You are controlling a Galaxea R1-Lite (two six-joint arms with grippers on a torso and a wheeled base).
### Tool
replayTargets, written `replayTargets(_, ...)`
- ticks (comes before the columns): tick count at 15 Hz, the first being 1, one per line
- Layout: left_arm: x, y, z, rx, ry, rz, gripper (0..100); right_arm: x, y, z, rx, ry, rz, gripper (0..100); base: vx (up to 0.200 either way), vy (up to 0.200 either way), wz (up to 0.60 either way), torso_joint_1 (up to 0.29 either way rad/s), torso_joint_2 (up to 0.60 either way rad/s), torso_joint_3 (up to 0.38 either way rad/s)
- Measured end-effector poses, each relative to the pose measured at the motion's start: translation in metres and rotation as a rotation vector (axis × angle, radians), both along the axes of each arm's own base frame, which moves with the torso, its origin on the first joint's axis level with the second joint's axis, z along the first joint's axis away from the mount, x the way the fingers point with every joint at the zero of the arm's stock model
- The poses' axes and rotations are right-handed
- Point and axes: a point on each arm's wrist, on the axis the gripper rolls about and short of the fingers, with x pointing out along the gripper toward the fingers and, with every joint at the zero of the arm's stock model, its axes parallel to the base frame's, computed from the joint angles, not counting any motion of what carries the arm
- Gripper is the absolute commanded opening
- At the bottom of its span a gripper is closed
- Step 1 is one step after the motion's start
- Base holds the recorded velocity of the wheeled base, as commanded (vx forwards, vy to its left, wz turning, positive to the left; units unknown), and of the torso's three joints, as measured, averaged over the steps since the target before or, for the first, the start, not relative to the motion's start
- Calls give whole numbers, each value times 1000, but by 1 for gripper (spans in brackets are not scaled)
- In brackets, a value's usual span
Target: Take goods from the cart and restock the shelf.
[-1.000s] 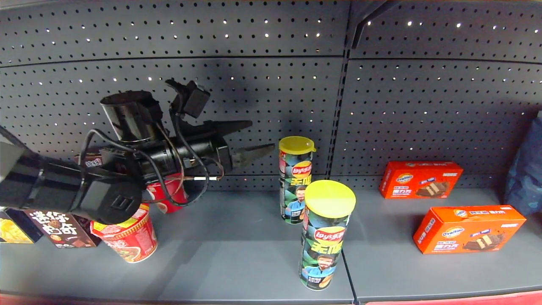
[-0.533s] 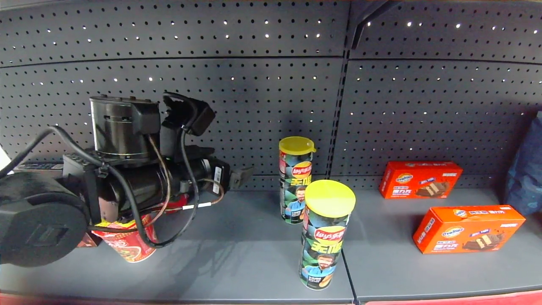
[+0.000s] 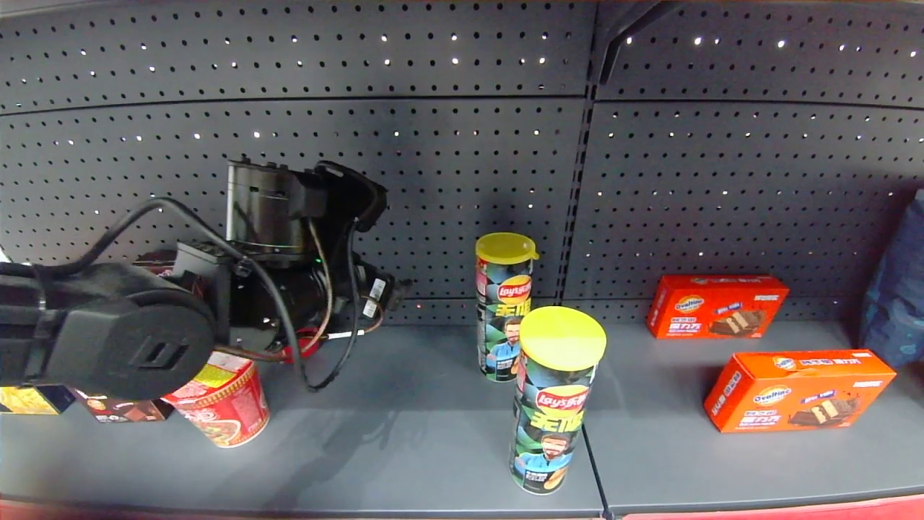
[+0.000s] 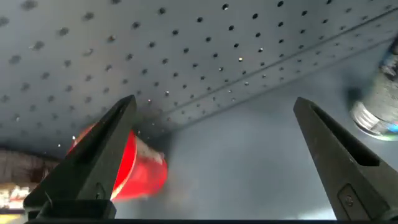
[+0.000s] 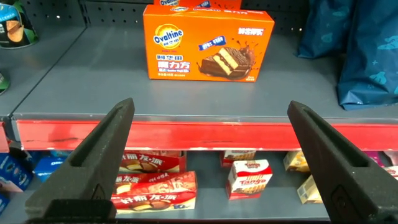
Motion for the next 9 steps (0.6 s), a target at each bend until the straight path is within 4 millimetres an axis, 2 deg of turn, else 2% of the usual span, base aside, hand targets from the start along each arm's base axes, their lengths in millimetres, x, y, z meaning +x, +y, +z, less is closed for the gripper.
replayTargets(3,12,-22,-20,22,34,-34,100,0,0,0,-10,0,-3,100,0,0,0,0,0,0)
replayTargets(6,12,-46,-40,1,79,-70,100,0,0,0,-21,1,-3,100,0,0,0,0,0,0)
replayTargets(9,16,-56,-56,12,94,-84,100,0,0,0,-23,1,-3,100,0,0,0,0,0,0)
